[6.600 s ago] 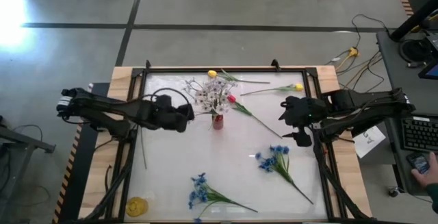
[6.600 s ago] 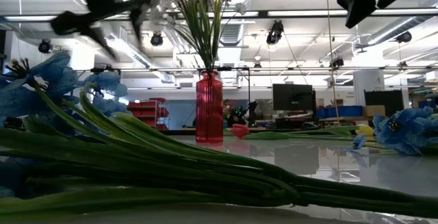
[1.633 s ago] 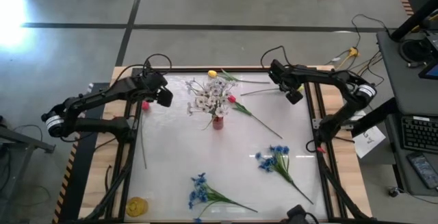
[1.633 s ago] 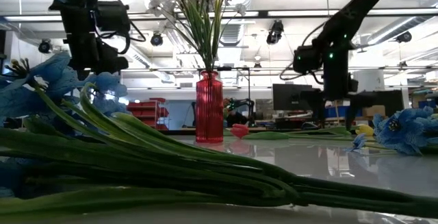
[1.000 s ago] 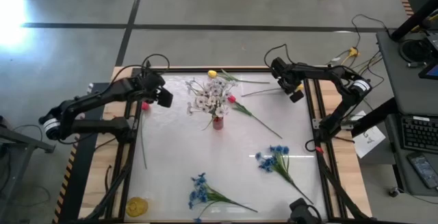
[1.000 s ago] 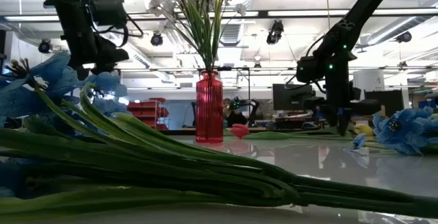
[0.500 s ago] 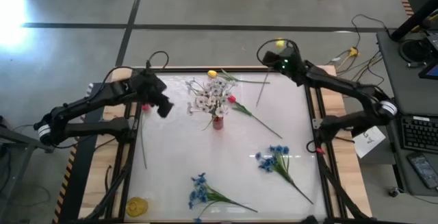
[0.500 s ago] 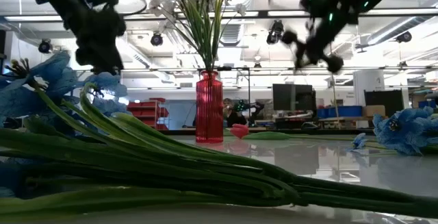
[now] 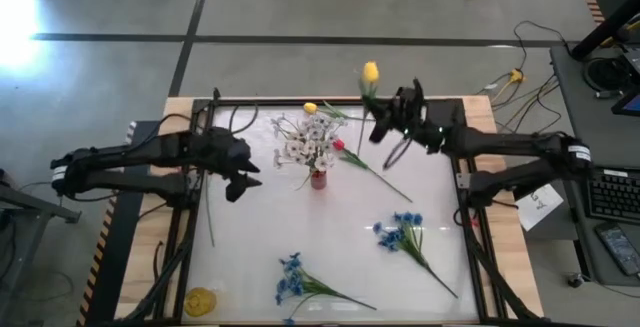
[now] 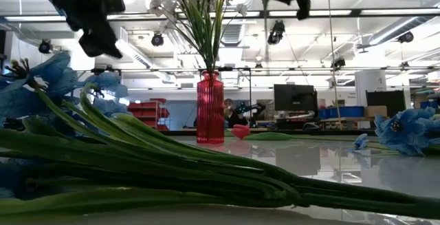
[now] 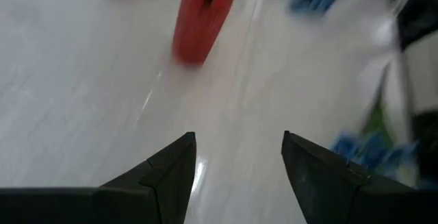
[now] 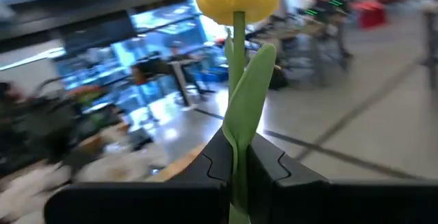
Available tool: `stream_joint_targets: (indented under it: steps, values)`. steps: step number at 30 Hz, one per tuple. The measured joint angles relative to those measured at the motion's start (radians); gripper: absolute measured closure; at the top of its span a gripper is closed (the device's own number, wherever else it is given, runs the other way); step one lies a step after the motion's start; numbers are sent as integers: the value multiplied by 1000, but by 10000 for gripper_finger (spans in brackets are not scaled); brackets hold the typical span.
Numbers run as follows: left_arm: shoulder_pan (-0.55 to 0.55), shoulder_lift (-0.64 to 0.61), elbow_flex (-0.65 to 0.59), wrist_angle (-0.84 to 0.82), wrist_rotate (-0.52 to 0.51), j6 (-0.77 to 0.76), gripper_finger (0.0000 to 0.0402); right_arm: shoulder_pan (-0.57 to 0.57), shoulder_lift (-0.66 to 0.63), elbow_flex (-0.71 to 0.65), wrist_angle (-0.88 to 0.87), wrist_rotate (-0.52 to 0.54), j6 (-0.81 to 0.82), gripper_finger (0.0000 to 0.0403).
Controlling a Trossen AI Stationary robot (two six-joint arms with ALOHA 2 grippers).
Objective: Sort flowers into vase by color
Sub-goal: Put the right yellow tulip into the red flower vase
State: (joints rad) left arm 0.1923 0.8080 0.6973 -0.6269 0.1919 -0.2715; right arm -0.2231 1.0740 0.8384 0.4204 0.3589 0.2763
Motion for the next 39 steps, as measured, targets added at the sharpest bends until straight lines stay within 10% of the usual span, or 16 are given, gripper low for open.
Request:
stream_joint_targets:
  steps: [20, 39]
  values:
    - [-178, -59, -201, 327, -54, 39, 196, 136, 241, -58, 602, -112, -222, 390]
    - [-167, 169, -330, 808, -245, 160, 196, 199, 312, -60, 723, -96, -303, 390]
